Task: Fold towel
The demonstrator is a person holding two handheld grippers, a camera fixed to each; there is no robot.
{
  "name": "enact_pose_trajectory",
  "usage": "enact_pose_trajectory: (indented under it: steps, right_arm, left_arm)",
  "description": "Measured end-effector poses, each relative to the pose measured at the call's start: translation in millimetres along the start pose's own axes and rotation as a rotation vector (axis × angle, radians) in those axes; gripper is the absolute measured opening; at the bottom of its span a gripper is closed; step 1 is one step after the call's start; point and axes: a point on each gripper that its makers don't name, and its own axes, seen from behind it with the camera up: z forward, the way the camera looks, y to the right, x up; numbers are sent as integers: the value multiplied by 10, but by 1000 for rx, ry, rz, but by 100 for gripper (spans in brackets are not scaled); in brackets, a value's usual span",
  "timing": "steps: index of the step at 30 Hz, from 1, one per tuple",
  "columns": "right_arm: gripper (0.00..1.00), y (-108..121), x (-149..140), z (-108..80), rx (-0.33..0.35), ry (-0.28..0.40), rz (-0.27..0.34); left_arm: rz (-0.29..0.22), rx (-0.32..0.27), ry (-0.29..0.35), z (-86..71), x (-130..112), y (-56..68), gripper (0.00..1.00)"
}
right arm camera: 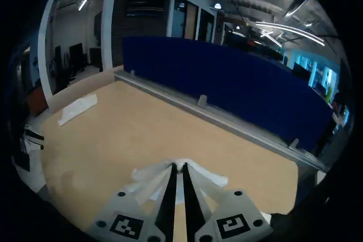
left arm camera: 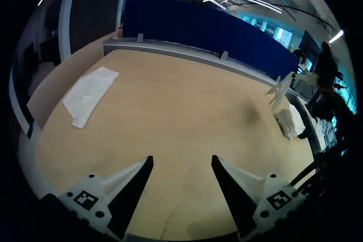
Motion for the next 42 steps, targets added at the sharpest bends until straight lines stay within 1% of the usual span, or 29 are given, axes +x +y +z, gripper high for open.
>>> enact_pose_trajectory:
  steps: [9, 14, 23, 29, 36, 42]
  right_arm:
    - [9, 645, -24, -55, -68, -29, -8]
    - [9, 984, -21, -109, -107, -37, 1]
    - [9, 1482, -90, -234, -170, -54, 19]
    - [9, 1641, -158, -314, -191, -54, 41]
    - [9, 1727, -173, -415, -208, -45, 47]
    - [9, 1796, -143, -500, -218, -39, 47]
  left_arm:
    - [12, 3, -8, 65, 27, 69, 95]
    - [17, 5, -9, 96, 57, 101, 95]
    - [22, 9, -20, 108, 66, 158, 95]
    - [30, 5, -23, 119, 69, 228, 95]
    - [46, -1, -27, 167, 77, 292, 95]
    - [59, -10, -21, 159, 104, 350, 95]
